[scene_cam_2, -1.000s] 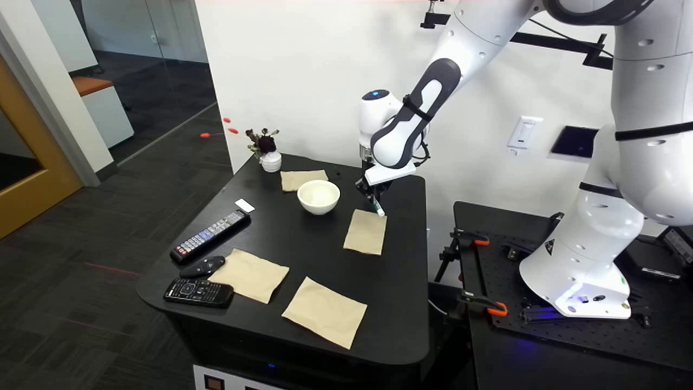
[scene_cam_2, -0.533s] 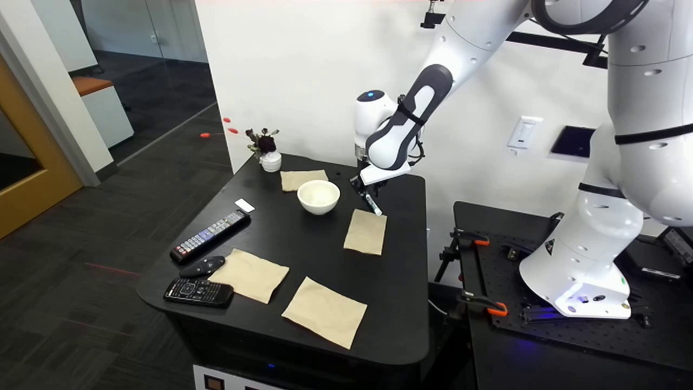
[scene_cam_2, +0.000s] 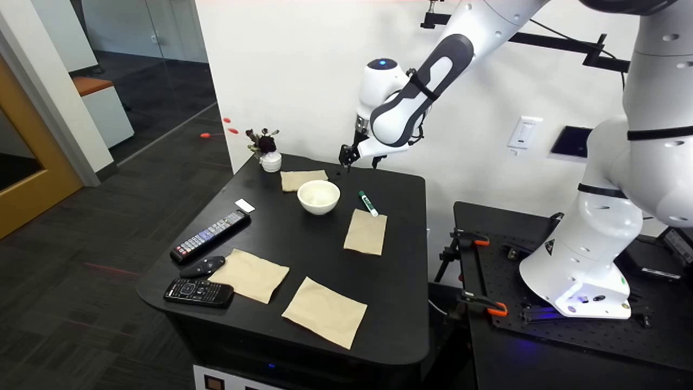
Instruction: Take the green marker out of the white bowl
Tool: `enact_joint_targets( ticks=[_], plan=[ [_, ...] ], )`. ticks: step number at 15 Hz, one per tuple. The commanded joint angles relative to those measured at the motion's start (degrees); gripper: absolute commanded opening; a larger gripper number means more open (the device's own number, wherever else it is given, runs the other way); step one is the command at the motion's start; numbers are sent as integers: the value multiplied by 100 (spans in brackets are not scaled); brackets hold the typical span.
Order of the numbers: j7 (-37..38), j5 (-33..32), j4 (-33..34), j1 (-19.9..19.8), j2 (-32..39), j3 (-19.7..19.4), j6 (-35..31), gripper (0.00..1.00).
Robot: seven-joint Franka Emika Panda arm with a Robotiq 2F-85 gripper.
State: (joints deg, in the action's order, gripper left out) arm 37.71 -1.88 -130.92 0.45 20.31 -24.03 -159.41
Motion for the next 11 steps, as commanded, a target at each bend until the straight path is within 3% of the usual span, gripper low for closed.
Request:
enact_joint_targets(
  ticks=[1, 5, 6, 11],
  plan=[
    [33, -260, -423, 6, -725, -120, -114, 100],
    [115, -548, -575, -55, -1082, -28, -58, 100],
    [44, -441, -306, -184, -763, 71, -4, 100],
    [37, -446, -320, -228, -750, 112, -2, 100]
  ],
)
